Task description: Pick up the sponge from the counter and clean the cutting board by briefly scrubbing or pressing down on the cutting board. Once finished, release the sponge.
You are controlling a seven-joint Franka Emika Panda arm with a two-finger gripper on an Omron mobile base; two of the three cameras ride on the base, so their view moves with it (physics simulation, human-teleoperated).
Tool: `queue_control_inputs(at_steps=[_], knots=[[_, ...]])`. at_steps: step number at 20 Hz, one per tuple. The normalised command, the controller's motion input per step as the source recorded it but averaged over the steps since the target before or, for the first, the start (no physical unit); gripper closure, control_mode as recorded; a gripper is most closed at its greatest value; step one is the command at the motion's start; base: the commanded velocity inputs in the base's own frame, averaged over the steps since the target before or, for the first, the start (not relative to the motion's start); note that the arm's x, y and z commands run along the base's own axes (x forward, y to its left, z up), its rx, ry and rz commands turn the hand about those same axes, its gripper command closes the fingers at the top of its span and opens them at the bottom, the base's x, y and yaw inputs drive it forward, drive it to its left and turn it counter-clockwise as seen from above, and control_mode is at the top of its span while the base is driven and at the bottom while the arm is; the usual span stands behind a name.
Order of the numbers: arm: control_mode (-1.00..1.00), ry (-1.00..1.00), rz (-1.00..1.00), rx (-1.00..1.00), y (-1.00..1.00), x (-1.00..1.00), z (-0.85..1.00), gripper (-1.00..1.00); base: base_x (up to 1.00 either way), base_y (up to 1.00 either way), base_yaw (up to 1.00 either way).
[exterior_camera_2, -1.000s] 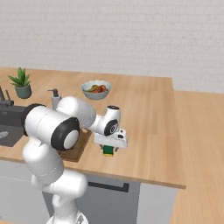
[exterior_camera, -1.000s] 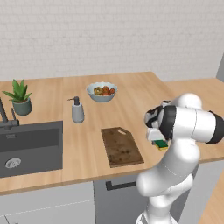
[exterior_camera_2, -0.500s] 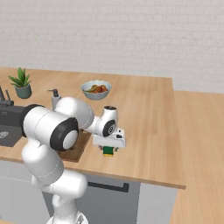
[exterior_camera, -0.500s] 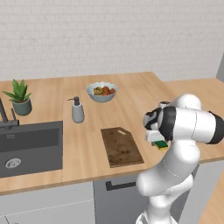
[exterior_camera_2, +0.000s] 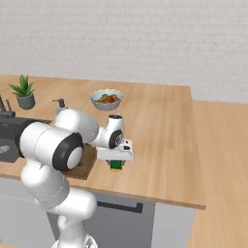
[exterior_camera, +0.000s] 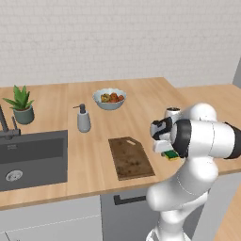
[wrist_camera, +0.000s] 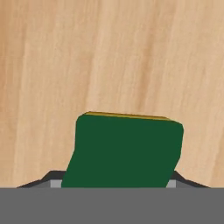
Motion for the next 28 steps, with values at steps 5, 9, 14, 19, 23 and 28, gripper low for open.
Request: queue_control_inputs(at_steps=[5,9,14,19,23,28], knots=[[-1.0,0.02,0.21,0.0,0.56,-0.05,0.68,1.0,0.0,0.0,0.0],[-1.0,0.11,0.27,0.0,0.65,-0.14,0.59,1.0,0.0,0.0,0.0],[-1.0,0.16,0.25,0.0,0.71,-0.19,0.09,1.0,0.0,0.0,0.0],[-1.0,0.03,0.23,0.03,0.31,-0.58,-0.16,1.0,0.0,0.0,0.0],[-1.0,0.0,0.24,0.03,0.3,-0.47,-0.01,1.0,0.0,0.0,0.0],[-1.0,0.0,0.27,0.03,0.11,-0.29,-0.15,1.0,0.0,0.0,0.0]])
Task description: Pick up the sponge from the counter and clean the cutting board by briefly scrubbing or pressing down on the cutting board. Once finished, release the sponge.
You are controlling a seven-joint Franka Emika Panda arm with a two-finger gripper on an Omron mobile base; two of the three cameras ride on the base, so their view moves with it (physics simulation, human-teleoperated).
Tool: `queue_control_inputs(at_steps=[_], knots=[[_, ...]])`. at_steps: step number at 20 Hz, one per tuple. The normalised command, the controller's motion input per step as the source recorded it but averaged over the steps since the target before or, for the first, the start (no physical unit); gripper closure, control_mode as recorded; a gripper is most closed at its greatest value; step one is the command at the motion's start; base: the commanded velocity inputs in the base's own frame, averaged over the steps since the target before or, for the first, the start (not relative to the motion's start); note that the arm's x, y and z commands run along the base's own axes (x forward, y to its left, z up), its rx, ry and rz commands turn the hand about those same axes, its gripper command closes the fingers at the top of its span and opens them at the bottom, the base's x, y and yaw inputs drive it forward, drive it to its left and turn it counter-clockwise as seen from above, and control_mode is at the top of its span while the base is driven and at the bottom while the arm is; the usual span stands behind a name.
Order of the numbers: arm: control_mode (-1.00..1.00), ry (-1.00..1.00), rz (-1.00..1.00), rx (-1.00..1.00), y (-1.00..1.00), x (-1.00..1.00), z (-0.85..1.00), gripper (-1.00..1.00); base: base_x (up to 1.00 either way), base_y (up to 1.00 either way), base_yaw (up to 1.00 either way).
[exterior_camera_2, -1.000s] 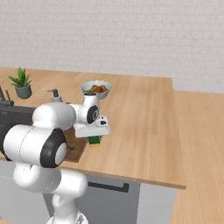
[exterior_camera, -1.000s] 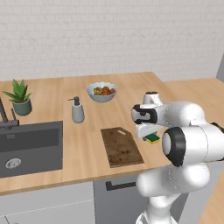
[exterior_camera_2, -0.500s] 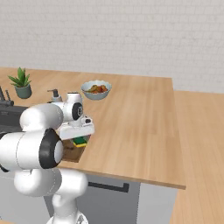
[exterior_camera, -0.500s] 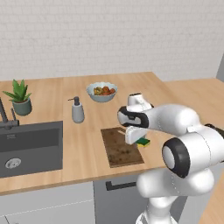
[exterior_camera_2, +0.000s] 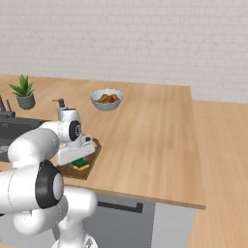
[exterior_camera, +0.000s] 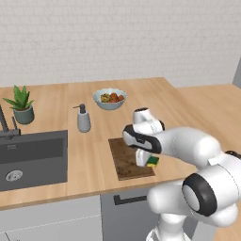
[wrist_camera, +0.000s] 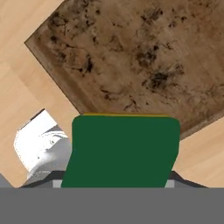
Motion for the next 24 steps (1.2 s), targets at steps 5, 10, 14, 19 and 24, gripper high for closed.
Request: queue_control_inputs(at_steps=[5,10,14,19,24], knots=[[-1.0,0.0,0.26,0.05,0.0,0.0,-0.4,1.0,0.0,0.0,0.0],[-1.0,0.03,0.22,0.11,0.04,0.31,-0.38,1.0,0.0,0.0,0.0],[-1.0,0.01,0.19,0.13,0.19,0.43,-0.39,1.0,0.0,0.0,0.0],[-1.0,-0.03,0.15,0.13,0.1,0.54,-0.13,1.0,0.0,0.0,0.0],[-1.0,-0.14,0.13,0.12,0.04,0.65,-0.04,1.0,0.0,0.0,0.0]])
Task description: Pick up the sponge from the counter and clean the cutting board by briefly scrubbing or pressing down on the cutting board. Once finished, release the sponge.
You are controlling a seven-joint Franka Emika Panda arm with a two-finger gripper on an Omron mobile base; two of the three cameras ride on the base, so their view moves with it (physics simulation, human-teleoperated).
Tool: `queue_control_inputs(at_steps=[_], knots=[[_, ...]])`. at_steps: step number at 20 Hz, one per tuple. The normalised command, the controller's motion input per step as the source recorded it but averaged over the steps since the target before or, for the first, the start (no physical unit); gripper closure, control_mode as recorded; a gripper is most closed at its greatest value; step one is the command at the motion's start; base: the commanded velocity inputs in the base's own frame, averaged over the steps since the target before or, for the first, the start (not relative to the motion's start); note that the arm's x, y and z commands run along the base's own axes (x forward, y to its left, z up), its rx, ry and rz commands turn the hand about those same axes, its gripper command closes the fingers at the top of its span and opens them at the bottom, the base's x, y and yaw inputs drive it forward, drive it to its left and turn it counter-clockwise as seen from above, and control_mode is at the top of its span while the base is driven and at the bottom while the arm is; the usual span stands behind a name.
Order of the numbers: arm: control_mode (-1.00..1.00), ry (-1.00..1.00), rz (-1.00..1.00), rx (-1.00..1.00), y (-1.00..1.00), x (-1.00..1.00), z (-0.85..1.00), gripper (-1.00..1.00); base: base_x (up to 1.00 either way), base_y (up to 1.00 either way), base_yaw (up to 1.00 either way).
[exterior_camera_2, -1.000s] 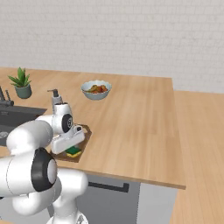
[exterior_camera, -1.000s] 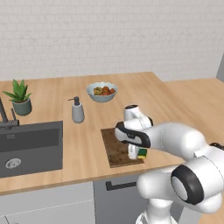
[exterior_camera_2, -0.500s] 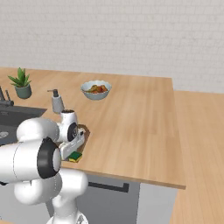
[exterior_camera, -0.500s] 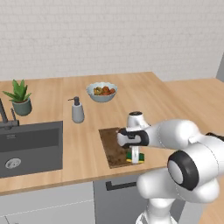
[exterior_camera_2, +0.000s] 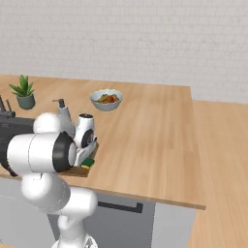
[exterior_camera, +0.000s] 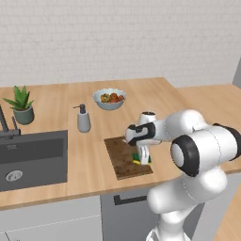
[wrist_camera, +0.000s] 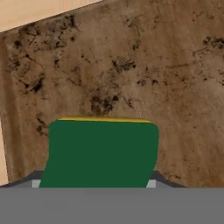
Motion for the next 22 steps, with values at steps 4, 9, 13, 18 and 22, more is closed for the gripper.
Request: queue_control_inputs(at_steps=[4,9,13,18,22], knots=[[-1.0,-0.17,0.12,0.07,0.08,0.73,-0.18,1.0,0.0,0.0,0.0],[-1.0,-0.12,0.11,0.0,0.2,0.78,-0.55,1.0,0.0,0.0,0.0],[-1.0,-0.05,0.1,0.0,0.25,0.9,-0.54,1.0,0.0,0.0,0.0],[-1.0,-0.03,0.1,0.0,0.29,0.92,-0.49,1.0,0.0,0.0,0.0],[-1.0,0.0,0.1,0.0,0.39,0.62,-0.64,1.0,0.0,0.0,0.0]])
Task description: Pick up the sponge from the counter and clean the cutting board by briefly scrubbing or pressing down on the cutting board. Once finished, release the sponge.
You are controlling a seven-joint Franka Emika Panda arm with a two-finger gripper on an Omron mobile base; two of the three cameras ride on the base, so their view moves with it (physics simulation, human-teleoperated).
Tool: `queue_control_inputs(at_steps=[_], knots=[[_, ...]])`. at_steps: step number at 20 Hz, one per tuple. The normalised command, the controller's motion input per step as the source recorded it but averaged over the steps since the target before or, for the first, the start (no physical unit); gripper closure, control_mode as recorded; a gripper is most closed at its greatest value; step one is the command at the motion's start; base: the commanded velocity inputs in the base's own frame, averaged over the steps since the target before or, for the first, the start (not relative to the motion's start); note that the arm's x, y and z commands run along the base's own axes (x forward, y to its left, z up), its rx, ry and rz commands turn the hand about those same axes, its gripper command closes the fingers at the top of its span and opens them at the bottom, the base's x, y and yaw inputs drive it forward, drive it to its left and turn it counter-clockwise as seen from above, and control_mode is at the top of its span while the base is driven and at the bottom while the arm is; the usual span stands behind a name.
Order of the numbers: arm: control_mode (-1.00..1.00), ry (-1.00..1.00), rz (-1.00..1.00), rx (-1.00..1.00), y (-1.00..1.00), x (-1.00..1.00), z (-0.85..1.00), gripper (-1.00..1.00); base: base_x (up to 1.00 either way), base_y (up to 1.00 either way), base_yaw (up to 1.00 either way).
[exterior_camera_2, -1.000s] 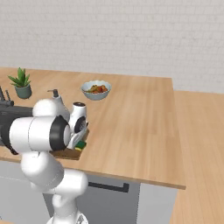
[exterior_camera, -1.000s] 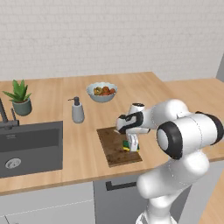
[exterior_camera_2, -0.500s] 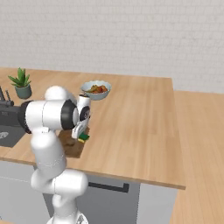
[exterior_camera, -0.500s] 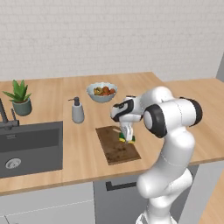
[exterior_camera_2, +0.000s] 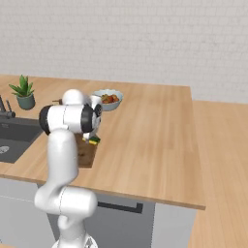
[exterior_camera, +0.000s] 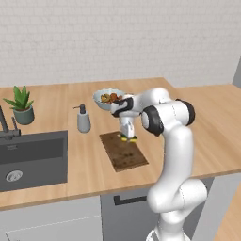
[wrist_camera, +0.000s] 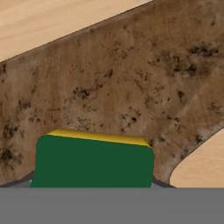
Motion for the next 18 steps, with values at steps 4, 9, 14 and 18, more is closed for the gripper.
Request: queue_control_inputs(at_steps=[4,9,14,18], knots=[[-1.0,0.0,0.07,0.0,0.65,0.04,-0.52,1.0,0.0,0.0,0.0],[-1.0,-0.08,0.02,0.0,0.83,0.13,-0.18,1.0,0.0,0.0,0.0],[-1.0,-0.18,0.01,0.0,0.71,0.24,-0.1,1.0,0.0,0.0,0.0],[-1.0,-0.21,0.01,0.0,0.67,-0.31,-0.48,1.0,0.0,0.0,0.0]])
